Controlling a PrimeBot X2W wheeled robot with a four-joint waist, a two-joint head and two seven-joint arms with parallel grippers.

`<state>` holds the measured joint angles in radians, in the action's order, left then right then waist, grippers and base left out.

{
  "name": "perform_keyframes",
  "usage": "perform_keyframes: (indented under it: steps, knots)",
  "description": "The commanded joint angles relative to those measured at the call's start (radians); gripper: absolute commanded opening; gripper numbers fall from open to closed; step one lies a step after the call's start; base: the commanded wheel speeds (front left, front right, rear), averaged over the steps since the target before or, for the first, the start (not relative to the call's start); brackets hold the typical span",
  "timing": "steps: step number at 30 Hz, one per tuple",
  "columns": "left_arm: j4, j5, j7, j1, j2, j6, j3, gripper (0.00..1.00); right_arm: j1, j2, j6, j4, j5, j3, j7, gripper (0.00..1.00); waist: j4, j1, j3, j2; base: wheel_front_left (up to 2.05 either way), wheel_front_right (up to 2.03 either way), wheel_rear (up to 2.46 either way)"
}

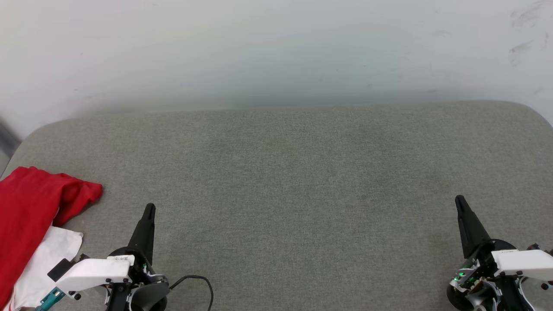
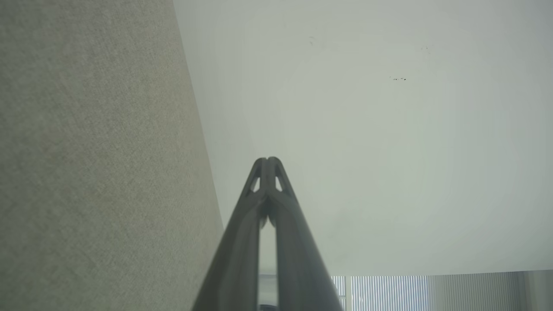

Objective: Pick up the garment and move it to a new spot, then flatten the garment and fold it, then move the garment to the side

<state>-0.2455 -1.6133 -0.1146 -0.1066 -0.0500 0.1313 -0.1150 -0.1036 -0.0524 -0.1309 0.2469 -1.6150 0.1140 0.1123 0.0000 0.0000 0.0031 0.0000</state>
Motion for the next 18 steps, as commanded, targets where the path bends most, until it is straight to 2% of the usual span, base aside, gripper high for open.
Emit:
perform_keyframes:
  steps: [1, 18]
  knots:
    - [-0.001, 0.001, -0.003, -0.007, 0.001, 0.002, -0.001, 0.0, -0.012, 0.003, 0.0, 0.001, 0.006, 0.001, 0.003, 0.0, 0.0, 0.0, 0.0, 0.0, 0.0, 0.0, 0.0]
    - [-0.001, 0.001, -0.002, -0.007, 0.001, 0.002, -0.001, 0.0, -0.012, 0.003, 0.0, 0.001, 0.006, 0.001, 0.003, 0.0, 0.0, 0.0, 0.0, 0.0, 0.0, 0.0, 0.0]
